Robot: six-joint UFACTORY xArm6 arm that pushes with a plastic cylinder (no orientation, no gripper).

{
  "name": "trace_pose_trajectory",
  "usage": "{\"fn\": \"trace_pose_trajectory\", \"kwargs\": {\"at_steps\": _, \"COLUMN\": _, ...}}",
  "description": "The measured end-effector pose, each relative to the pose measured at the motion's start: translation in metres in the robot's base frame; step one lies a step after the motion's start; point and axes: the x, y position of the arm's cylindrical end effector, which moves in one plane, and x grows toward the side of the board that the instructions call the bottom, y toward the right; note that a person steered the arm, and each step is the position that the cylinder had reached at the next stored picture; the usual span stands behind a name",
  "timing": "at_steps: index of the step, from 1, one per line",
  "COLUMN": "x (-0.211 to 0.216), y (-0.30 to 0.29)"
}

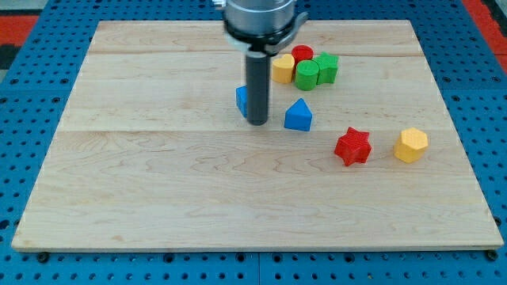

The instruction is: Move the blue cube below to the yellow heart

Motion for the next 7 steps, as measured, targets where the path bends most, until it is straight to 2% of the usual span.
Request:
{"fn": "trace_pose_trajectory", "kwargs": {"at_steps": 1, "x": 0.011, "y": -0.040}}
{"fn": "trace_pose_trajectory", "kwargs": {"at_steps": 3, "x": -0.055, "y": 0.006}}
{"fn": "trace_pose_trajectory", "kwargs": {"at_steps": 4, "x": -0.055, "y": 0.033}}
{"fn": "trace_pose_trajectory", "kwargs": {"at_steps": 6, "x": -0.054, "y": 0.040}}
{"fn": "trace_pose_trajectory", "kwargs": {"at_steps": 7, "x": -0.040, "y": 0.036}}
